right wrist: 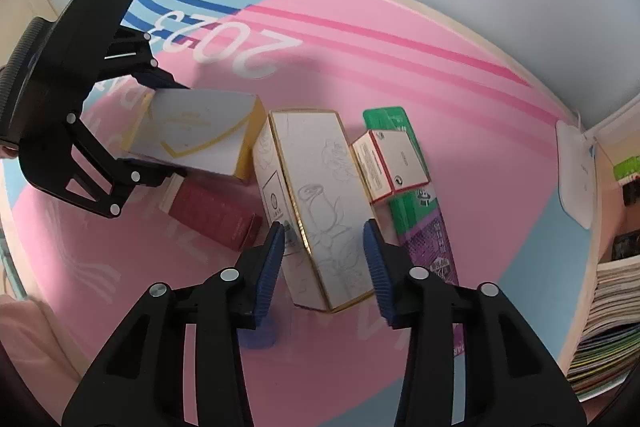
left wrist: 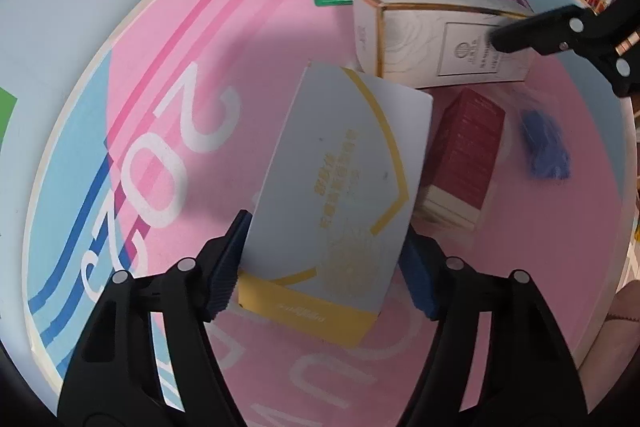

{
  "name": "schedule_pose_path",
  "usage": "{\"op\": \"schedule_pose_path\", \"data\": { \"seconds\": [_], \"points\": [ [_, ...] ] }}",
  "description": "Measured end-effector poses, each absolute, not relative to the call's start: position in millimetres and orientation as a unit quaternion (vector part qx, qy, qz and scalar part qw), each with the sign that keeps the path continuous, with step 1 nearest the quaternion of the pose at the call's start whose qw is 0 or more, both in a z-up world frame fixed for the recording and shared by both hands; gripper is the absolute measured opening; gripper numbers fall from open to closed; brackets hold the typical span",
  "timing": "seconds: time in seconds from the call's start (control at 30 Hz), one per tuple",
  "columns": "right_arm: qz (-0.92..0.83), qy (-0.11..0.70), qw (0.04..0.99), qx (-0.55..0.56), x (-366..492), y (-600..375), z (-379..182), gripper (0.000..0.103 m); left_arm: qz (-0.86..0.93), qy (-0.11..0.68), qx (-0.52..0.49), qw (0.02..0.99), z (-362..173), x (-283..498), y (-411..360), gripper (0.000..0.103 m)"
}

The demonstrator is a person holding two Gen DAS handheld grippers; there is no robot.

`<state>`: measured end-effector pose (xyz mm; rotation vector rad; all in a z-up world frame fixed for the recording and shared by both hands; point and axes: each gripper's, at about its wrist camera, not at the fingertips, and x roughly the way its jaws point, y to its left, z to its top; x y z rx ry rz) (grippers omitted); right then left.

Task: Collect trash
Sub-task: 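Grasp the white-yellow box with the left tool while the right tool grasps the rose-printed box, then carry the white-yellow box and rose-printed box to the teal wastebasket with both tools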

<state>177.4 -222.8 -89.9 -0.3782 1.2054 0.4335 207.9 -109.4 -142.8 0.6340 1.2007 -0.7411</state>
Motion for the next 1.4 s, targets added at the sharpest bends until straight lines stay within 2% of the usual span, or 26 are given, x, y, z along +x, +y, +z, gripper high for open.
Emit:
{"op": "schedule_pose_path", "data": {
  "seconds": [0.1,0.13,0.3,0.53,0.73,1.07,1.4],
  "points": [
    [0.194,0.558,0.786,-0.183,177,-222,-93,0.062,-0.338,0.538,0.29,0.716,-142,203,-104,0.064],
    [0.194,0.558,0.786,-0.183,177,-222,-93,0.062,-0.338,0.537,0.29,0.717,-142,202,-101,0.064],
    [0.195,0.575,0.776,-0.17,180,-224,-104,0.062,-0.329,0.536,0.284,0.724,-148,203,-89,0.064],
    [0.202,0.588,0.769,-0.151,183,-220,-112,0.052,-0.311,0.543,0.265,0.734,-150,213,-79,0.063],
    [0.207,0.585,0.773,-0.13,185,-221,-101,0.05,-0.301,0.545,0.26,0.738,-145,214,-73,0.063],
    [0.205,0.554,0.801,-0.096,167,-239,-58,0.05,-0.294,0.516,0.257,0.762,-101,198,-70,0.063],
    [0.178,0.508,0.84,-0.071,115,-270,-5,0.05,-0.311,0.477,0.269,0.777,-52,159,-96,0.063]
  ]
}}
